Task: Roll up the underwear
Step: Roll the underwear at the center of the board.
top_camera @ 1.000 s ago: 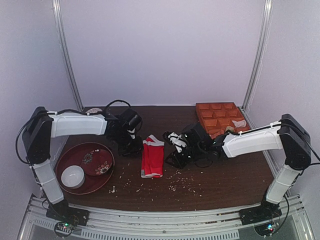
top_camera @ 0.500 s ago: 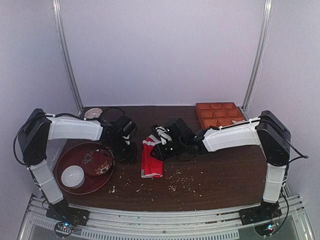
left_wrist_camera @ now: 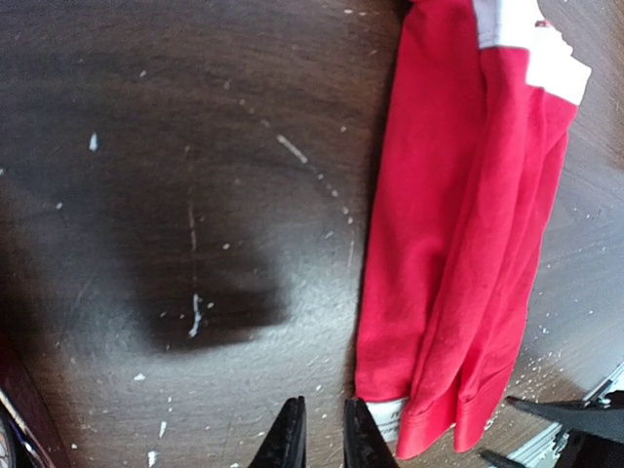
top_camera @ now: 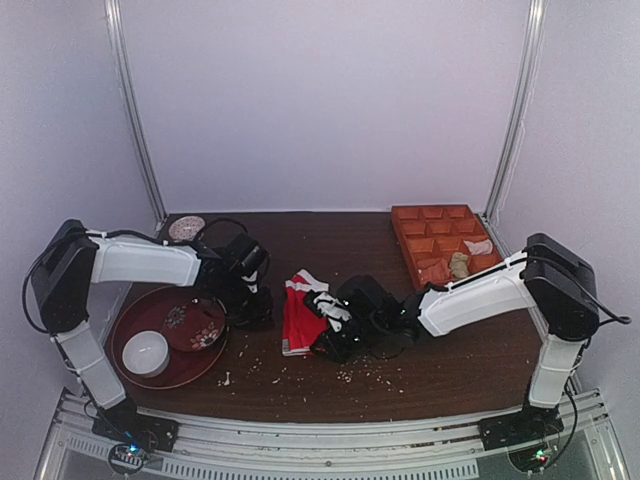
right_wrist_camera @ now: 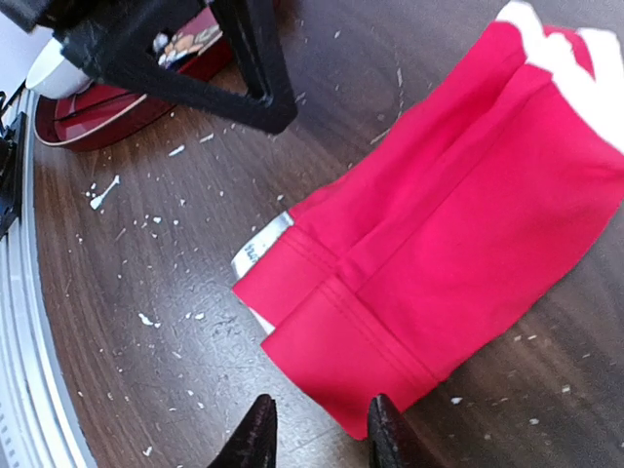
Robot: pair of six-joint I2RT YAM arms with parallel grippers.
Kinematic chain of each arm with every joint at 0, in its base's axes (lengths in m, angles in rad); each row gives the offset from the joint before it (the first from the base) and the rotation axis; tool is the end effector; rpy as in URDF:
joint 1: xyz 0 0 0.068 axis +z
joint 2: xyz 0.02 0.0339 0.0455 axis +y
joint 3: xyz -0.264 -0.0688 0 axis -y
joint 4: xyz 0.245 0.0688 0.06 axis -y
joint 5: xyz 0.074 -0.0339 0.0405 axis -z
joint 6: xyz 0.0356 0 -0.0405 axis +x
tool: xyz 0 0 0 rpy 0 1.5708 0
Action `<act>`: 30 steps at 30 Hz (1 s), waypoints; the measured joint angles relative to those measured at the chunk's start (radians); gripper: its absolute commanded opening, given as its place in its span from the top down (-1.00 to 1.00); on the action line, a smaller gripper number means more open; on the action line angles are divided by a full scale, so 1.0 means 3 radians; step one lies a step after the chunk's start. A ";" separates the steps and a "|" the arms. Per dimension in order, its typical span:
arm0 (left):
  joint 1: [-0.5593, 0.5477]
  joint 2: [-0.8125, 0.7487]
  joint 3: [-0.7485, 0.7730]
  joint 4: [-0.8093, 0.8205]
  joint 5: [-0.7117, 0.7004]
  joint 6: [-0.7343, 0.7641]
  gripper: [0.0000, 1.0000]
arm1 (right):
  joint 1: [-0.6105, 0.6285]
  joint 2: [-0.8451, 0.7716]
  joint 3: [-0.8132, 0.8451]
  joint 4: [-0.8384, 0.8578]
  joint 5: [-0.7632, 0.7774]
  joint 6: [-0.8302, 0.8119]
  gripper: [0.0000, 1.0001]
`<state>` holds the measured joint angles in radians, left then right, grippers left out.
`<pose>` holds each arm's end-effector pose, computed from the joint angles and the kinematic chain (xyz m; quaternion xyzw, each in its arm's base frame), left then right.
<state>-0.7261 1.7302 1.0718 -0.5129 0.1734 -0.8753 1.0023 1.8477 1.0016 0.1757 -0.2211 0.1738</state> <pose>0.2463 -0.2269 0.1712 -0.0556 0.9750 -0.2010 0.0767 0.2005 0.3284 0.1562 -0.4041 0.7999 0.3226 0.3047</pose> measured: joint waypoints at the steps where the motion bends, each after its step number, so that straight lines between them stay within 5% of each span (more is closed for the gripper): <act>1: 0.0003 -0.0014 -0.0015 -0.0001 0.0004 -0.0005 0.69 | -0.0003 -0.0028 -0.0023 0.0014 0.0013 -0.0050 0.32; 13: 0.0003 -0.0085 -0.0046 -0.0011 0.0006 -0.0020 0.69 | -0.0004 -0.0225 -0.0465 0.0814 0.0126 -0.0855 0.11; 30: 0.0003 -0.0179 -0.0131 -0.0038 -0.0005 -0.0052 0.69 | 0.0032 0.0100 -0.0629 0.1616 -0.0052 -0.1708 0.13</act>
<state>-0.7254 1.6764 1.0325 -0.5243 0.1719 -0.8909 1.0119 1.8778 0.8127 0.6605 -0.2367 -0.3386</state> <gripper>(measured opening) 0.156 0.434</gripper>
